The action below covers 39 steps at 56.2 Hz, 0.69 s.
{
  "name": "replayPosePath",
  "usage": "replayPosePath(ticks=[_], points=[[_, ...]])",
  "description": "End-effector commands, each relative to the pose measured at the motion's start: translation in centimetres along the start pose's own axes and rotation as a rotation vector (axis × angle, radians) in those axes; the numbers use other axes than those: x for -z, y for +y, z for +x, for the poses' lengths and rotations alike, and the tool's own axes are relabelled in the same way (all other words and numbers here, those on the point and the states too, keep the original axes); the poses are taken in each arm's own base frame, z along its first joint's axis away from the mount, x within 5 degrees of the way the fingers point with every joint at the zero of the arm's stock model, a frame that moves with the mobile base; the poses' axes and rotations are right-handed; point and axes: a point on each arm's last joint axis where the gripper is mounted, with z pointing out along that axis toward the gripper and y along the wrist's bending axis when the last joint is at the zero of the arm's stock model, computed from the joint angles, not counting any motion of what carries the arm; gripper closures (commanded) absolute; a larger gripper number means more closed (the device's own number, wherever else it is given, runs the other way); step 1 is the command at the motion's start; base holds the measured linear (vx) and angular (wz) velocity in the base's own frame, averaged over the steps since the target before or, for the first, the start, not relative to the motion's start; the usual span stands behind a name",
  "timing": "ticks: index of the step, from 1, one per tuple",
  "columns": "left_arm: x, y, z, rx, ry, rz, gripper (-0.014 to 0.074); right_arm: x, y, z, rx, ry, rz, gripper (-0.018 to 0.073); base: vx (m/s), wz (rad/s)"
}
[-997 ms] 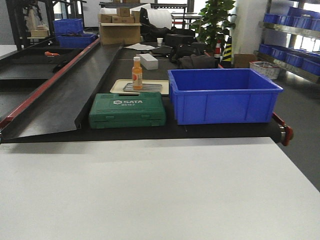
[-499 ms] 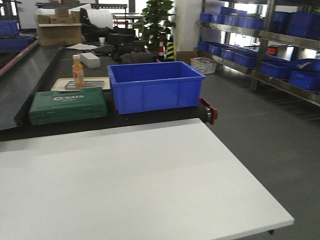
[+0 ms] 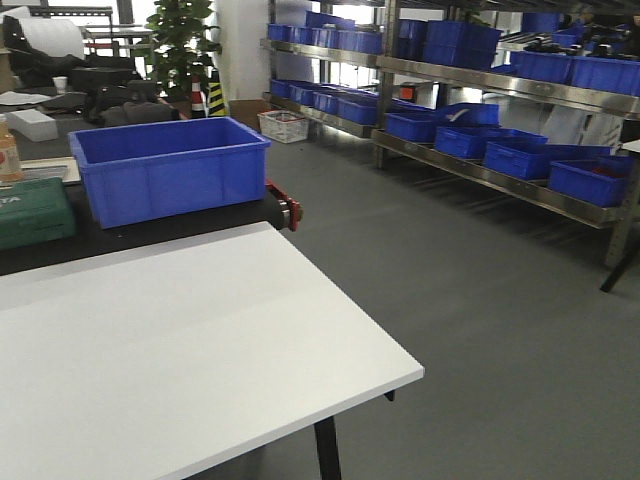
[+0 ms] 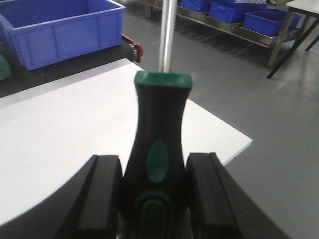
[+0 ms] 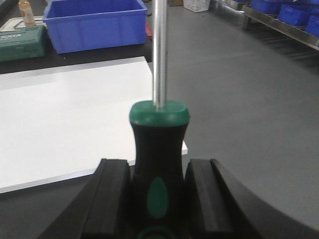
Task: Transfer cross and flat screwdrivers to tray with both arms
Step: 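Drive the base to the roller shelf holding both screwdrivers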
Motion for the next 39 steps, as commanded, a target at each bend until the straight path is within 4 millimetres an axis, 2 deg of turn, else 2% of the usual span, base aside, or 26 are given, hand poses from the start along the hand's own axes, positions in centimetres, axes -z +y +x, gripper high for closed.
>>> replayPosePath(ticks=[1, 26, 39], points=[[0.9, -0.3, -1.5, 0.004, -0.126, 0.018, 0.0599, 0.7, 0.0, -1.5, 0.005, -0.122, 0.012, 0.0567, -0.09, -0.38], [1.5, -0.3, -1.5, 0.004, -0.128, 0.019, 0.0599, 0.7, 0.0, -1.5, 0.004, -0.121, 0.012, 0.0567, -0.01, -0.34], [2.4, -0.3, -1.5, 0.002, -0.149, 0.020, 0.0599, 0.7, 0.0, -1.5, 0.005, -0.117, 0.012, 0.0567, 0.16, -0.62]])
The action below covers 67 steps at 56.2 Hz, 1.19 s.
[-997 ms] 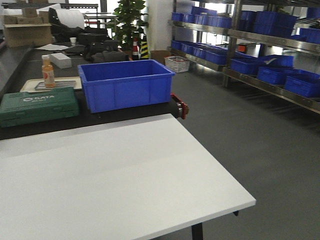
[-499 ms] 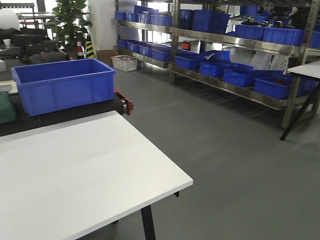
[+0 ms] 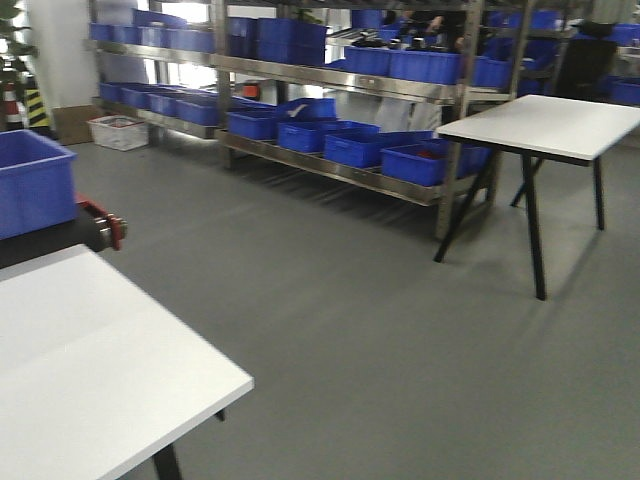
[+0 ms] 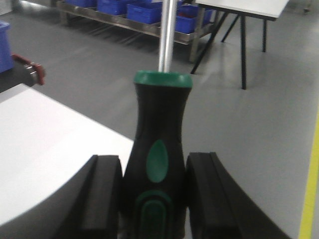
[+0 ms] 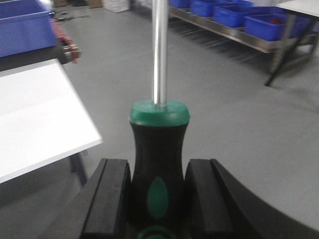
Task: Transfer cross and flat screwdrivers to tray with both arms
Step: 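Drive the base to the roller shelf holding both screwdrivers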
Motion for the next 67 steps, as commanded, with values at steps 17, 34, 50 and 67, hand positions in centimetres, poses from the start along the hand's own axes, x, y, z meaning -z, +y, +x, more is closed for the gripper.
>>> replayPosePath(ticks=[17, 34, 50, 67], points=[[1.00, -0.26, -1.56, 0.004, -0.132, 0.019, 0.0599, 0.66, -0.03, -1.49, 0.006, -0.116, 0.013, 0.0567, 0.26, -0.68], [1.00, -0.26, -1.56, 0.004, -0.132, 0.019, 0.0599, 0.66, -0.03, -1.49, 0.007, -0.116, 0.013, 0.0567, 0.33, -0.37], [1.00, -0.26, -1.56, 0.004, -0.132, 0.019, 0.0599, 0.66, -0.03, -1.49, 0.007, -0.115, 0.013, 0.0567, 0.41, -0.19], [1.00, -0.26, -1.56, 0.004, -0.132, 0.019, 0.0599, 0.66, -0.03, -1.49, 0.007, -0.115, 0.013, 0.0567, 0.45, -0.17]])
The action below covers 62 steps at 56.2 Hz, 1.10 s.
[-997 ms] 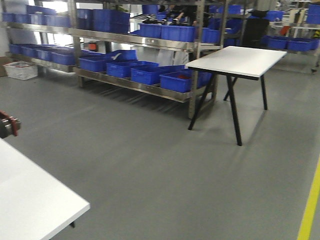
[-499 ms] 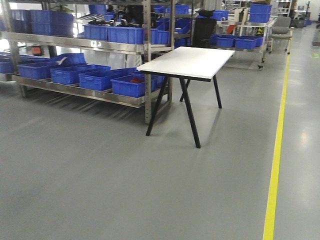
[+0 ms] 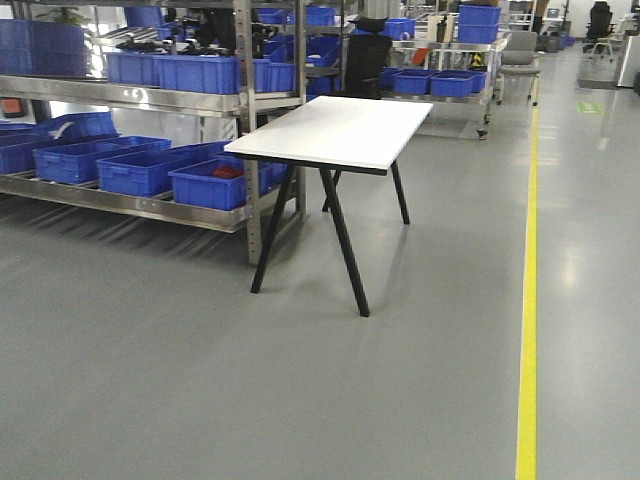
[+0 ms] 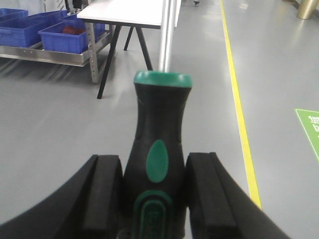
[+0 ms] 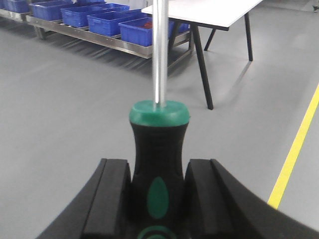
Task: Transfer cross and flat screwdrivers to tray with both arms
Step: 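Drive the base to the roller shelf holding both screwdrivers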
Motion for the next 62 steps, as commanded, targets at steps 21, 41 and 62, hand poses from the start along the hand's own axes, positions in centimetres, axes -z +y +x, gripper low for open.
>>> replayPosePath(ticks=[21, 41, 62], points=[[0.88, -0.25, -1.55, 0.004, -0.129, 0.018, 0.0599, 0.66, -0.03, -1.52, 0.005, -0.119, 0.013, 0.0567, 0.50, -0.15], [0.75, -0.25, -1.54, 0.005, -0.126, 0.018, 0.0599, 0.66, -0.03, -1.52, 0.005, -0.119, 0.013, 0.0567, 0.54, 0.25], [0.75, -0.25, -1.54, 0.005, -0.126, 0.018, 0.0599, 0.66, -0.03, -1.52, 0.006, -0.119, 0.013, 0.0567, 0.56, 0.71]])
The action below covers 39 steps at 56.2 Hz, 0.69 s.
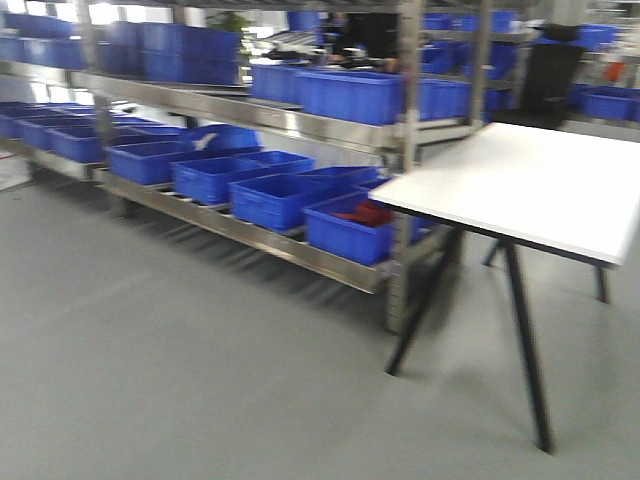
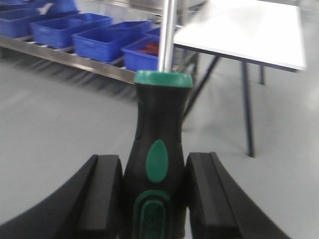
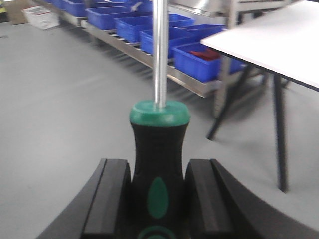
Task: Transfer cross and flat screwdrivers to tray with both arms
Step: 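Drive the base to the roller shelf holding both screwdrivers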
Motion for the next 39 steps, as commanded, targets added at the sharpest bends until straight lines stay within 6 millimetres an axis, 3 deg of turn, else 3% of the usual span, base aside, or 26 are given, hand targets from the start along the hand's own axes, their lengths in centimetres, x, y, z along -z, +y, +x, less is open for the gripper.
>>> replayPosePath(ticks=[1, 39], points=[[1.03, -0.27, -1.67, 0.004, -0.135, 0.018, 0.0599, 0.66, 0.00, -1.53, 0.001, -0.120, 0.009, 0.0567, 0.56, 0.76], [1.03, -0.27, -1.65, 0.004, -0.134, 0.018, 0.0599, 0.66, 0.01, -1.47, 0.001, -0.114, 0.008, 0.0567, 0.54, 0.63]])
